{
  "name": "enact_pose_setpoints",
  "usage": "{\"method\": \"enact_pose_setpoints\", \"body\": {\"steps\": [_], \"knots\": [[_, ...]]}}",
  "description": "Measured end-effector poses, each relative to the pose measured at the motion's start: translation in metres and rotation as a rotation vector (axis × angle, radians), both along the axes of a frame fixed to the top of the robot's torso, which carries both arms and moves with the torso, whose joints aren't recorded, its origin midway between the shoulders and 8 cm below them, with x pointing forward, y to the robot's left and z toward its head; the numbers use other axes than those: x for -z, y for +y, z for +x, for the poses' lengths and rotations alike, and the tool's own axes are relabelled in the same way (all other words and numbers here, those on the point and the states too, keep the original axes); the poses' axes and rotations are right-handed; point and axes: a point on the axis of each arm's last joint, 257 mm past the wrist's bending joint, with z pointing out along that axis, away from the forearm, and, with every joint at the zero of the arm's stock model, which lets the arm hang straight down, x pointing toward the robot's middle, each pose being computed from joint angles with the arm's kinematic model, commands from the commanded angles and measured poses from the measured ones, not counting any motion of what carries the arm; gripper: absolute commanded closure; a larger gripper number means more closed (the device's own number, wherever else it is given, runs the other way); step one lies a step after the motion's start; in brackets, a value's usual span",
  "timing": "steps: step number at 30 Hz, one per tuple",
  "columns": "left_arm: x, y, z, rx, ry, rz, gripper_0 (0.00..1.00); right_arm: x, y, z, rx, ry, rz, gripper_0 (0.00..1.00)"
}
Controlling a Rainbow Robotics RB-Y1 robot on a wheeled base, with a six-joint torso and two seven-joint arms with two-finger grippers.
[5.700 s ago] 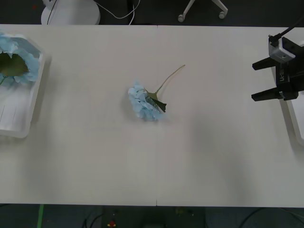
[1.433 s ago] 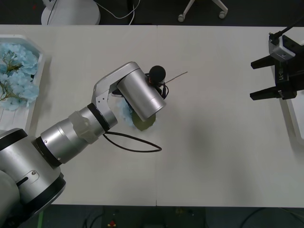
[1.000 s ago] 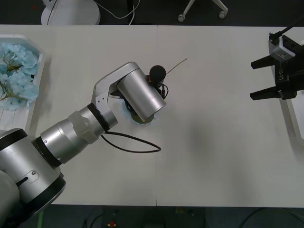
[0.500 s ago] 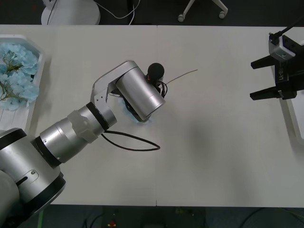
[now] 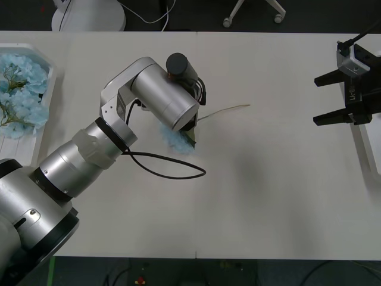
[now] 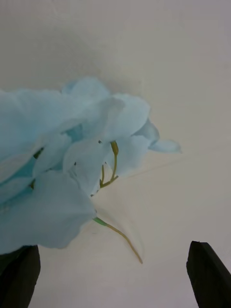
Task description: Put the red flowers into the right box and the blue flowers into the left box
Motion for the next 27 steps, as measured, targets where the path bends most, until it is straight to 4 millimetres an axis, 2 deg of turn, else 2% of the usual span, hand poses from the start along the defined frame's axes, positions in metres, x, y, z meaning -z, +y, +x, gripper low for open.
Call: {"method": "enact_pose_setpoints", "body": {"steps": [3,6,14,21,27], "knots": [[-0.002,-0.011,0.009,0.018,-0.032,-0.06,0.0,0.0,0.0,0.0,0.0,0.0,0.0,0.08],[0.004,-0.015,0.017,0.016,-0.049,-0.089,0.0,0.0,0.0,0.0,0.0,0.0,0.0,0.08],[0.013,-0.02,0.016,-0.008,-0.033,-0.105,0.0,0.0,0.0,0.0,0.0,0.0,0.0,0.08],[0.032,-0.012,0.014,-0.019,-0.017,-0.057,0.0,0.0,0.0,0.0,0.0,0.0,0.0,0.08],[0.037,-0.007,0.015,-0.022,-0.026,-0.028,0.0,0.0,0.0,0.0,0.0,0.0,0.0,0.08]]}}
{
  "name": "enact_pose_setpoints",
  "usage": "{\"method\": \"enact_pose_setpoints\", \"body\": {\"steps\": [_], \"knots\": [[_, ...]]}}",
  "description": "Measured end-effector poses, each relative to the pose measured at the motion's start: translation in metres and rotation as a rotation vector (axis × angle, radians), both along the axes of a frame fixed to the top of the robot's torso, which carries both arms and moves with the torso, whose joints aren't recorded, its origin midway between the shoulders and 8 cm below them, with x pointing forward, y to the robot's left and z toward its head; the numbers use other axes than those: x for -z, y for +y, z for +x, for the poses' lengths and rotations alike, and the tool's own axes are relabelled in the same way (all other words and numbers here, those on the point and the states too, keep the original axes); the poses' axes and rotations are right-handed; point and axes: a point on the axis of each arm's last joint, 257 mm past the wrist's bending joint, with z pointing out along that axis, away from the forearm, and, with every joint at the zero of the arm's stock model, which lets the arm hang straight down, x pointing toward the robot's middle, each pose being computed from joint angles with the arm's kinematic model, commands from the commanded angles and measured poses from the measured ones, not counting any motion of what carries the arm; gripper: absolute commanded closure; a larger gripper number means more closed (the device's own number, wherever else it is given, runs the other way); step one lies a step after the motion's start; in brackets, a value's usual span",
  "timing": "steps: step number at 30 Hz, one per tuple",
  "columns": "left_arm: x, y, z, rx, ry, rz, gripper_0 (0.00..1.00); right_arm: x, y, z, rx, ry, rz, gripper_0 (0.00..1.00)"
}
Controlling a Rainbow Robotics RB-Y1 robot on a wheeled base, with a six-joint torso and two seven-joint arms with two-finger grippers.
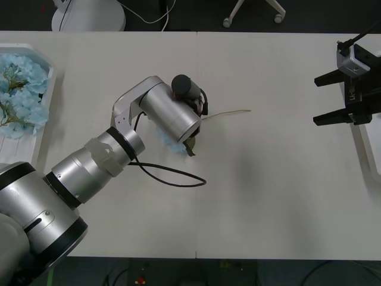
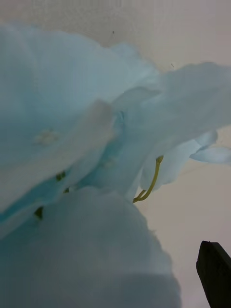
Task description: Put the red flowers into the right box and the blue flowers into the left box
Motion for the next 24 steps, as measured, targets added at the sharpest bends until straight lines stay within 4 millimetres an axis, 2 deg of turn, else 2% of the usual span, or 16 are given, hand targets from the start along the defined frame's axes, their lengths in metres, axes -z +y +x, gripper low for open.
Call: {"method": "enact_pose_setpoints", "body": {"steps": [6,7,9,11,12,13,14,15,24], "knots": [[0.016,0.024,0.005,-0.036,0.005,0.068,0.01,0.0,0.0,0.0,0.0,0.0,0.0,0.08],[0.02,0.029,0.006,-0.041,0.007,0.087,0.09,0.0,0.0,0.0,0.0,0.0,0.0,0.08],[0.028,0.036,0.004,-0.046,0.015,0.117,0.17,0.0,0.0,0.0,0.0,0.0,0.0,0.08],[0.032,0.039,0.001,-0.05,0.026,0.142,0.37,0.0,0.0,0.0,0.0,0.0,0.0,0.08],[0.034,0.042,-0.001,-0.054,0.034,0.154,0.52,0.0,0.0,0.0,0.0,0.0,0.0,0.08],[0.036,0.044,-0.003,-0.059,0.043,0.165,0.78,0.0,0.0,0.0,0.0,0.0,0.0,0.08],[0.037,0.046,-0.004,-0.062,0.049,0.171,0.94,0.0,0.0,0.0,0.0,0.0,0.0,0.08],[0.038,0.048,-0.005,-0.065,0.054,0.176,1.0,0.0,0.0,0.0,0.0,0.0,0.0,0.08],[0.044,0.055,-0.006,-0.062,0.068,0.203,1.0,0.0,0.0,0.0,0.0,0.0,0.0,0.08]]}}
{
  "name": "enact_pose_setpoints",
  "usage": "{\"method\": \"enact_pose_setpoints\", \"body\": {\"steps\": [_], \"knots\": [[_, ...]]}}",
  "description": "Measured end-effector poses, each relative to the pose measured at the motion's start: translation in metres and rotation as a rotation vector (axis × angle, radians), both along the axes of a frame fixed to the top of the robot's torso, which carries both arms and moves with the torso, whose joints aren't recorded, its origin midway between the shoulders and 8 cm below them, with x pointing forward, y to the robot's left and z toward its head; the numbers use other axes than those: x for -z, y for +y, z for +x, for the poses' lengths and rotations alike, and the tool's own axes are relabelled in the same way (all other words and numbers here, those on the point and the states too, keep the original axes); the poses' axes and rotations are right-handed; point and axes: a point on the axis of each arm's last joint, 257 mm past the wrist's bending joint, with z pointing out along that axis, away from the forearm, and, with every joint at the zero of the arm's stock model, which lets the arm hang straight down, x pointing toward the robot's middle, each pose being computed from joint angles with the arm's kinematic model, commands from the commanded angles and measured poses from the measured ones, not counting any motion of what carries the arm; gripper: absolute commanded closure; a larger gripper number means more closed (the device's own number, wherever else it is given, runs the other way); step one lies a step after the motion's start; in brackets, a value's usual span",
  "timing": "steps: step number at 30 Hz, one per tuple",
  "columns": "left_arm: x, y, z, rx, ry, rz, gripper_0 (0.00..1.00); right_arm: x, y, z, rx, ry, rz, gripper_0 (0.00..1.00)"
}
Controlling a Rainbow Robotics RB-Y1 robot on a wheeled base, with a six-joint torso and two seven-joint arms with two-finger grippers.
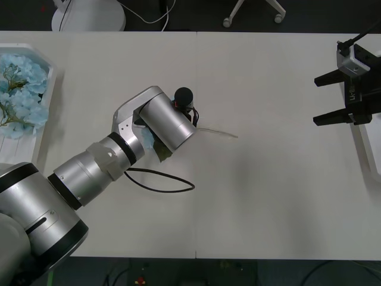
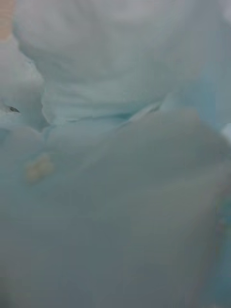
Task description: Put the red flowers into the right box and the blue flowers into the left box
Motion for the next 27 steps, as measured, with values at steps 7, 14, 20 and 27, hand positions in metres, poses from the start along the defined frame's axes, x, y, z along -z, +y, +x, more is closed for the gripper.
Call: {"method": "enact_pose_setpoints", "body": {"steps": [7,14,20,27], "knots": [[-0.009,0.0,-0.001,0.01,-0.004,0.011,1.0,0.0,0.0,0.0,0.0,0.0,0.0,0.08],[-0.071,-0.003,-0.001,0.116,-0.033,0.015,1.0,0.0,0.0,0.0,0.0,0.0,0.0,0.08],[-0.121,0.019,0.005,0.218,-0.098,0.1,1.0,0.0,0.0,0.0,0.0,0.0,0.0,0.08],[-0.157,0.044,0.009,0.518,-0.177,0.378,1.0,0.0,0.0,0.0,0.0,0.0,0.0,0.08]]}}
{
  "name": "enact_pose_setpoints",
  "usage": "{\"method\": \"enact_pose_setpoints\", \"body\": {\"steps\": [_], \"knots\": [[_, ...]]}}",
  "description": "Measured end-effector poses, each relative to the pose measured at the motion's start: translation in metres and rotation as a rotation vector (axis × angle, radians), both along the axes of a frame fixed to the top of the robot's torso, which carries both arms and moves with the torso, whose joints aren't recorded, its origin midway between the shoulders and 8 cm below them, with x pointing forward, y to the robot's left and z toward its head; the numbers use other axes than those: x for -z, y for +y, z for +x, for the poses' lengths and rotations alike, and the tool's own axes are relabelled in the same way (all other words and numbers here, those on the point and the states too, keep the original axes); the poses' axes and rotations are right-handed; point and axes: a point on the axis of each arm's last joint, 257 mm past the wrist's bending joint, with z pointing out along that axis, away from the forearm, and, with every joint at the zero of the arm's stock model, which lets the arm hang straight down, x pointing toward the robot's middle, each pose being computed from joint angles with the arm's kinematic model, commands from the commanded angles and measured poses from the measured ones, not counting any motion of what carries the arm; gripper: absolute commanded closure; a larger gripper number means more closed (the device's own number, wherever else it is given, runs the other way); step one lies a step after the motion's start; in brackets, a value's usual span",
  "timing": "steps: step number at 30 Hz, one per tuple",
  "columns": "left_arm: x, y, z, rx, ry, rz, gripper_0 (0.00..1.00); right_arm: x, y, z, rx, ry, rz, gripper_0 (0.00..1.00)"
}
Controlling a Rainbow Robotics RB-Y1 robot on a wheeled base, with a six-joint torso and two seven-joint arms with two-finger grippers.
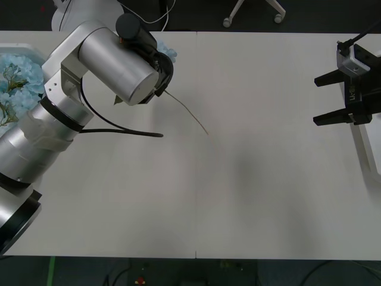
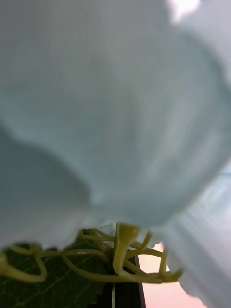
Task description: Put the red flowers into the right box and the blue flowers into the left box
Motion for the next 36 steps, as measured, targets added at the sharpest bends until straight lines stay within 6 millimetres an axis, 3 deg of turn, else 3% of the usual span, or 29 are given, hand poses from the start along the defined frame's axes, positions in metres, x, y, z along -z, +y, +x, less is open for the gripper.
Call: {"method": "enact_pose_setpoints", "body": {"steps": [6,10,13,21,28,34,36], "knots": [[-0.054,0.055,0.011,0.274,-0.093,0.177,1.0,0.0,0.0,0.0,0.0,0.0,0.0,0.08],[-0.084,0.115,0.015,0.341,-0.166,0.232,1.0,0.0,0.0,0.0,0.0,0.001,0.0,0.08],[-0.095,0.167,0.01,0.341,-0.173,0.287,1.0,0.0,0.0,0.0,0.0,0.001,0.0,0.08],[-0.105,0.298,-0.022,0.392,-0.18,0.557,1.0,0.001,0.0,0.0,-0.001,0.002,-0.001,0.08],[-0.089,0.404,-0.056,0.272,-0.124,0.717,1.0,0.001,0.0,0.0,-0.001,0.002,-0.001,0.08],[-0.073,0.464,-0.079,0.147,-0.053,0.809,1.0,0.001,0.0,0.0,-0.001,0.002,-0.001,0.07],[-0.068,0.482,-0.08,0.108,-0.038,0.84,1.0,0.001,0.0,0.0,-0.001,0.002,-0.001,0.0]]}}
